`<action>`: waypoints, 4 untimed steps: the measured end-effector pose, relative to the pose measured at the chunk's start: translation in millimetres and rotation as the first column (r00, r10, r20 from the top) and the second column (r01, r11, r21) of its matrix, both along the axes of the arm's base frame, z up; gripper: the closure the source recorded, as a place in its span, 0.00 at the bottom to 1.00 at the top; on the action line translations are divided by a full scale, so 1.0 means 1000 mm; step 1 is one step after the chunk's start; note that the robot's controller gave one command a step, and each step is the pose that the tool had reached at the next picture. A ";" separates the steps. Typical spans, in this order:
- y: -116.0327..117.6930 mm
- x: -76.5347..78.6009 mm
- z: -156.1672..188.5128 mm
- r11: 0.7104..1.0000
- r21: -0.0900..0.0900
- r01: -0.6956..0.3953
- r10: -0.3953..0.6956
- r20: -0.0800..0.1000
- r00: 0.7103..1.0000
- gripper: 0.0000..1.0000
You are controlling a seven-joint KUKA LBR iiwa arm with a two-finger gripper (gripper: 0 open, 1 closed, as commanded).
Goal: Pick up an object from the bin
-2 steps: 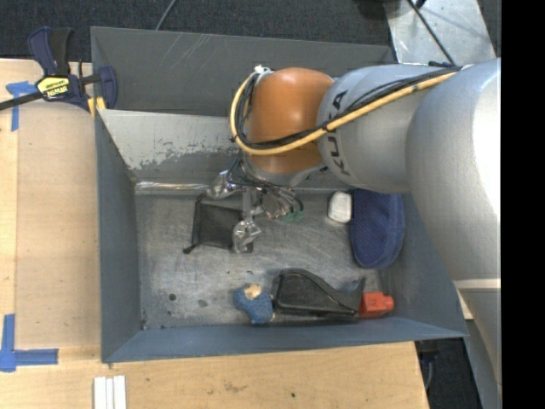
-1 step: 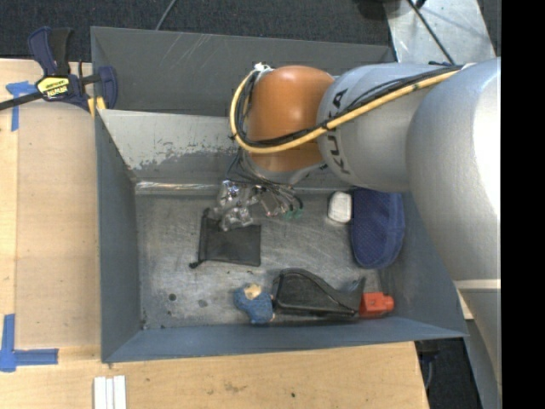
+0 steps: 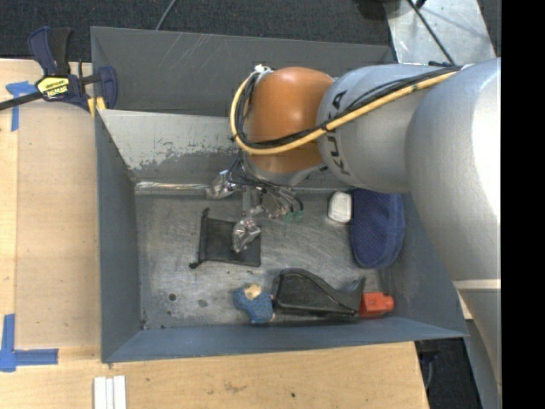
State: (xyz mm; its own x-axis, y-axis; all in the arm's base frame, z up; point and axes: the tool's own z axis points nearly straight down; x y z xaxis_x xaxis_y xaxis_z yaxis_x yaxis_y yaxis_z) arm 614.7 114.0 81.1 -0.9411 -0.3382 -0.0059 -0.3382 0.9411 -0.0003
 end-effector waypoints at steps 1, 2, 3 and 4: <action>0.001 0.001 0.002 1.000 0.002 0.001 -0.001 0.004 1.000 1.00; 0.001 -0.003 0.122 1.000 0.000 -0.007 0.007 0.007 1.000 1.00; 0.000 -0.005 0.116 1.000 -0.001 -0.007 0.007 -0.002 1.000 0.00; 0.010 -0.027 -0.003 0.970 0.000 -0.244 0.244 0.001 0.970 0.00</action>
Offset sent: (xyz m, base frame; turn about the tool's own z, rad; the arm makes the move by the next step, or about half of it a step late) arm 0.0000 0.0000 0.0000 0.0000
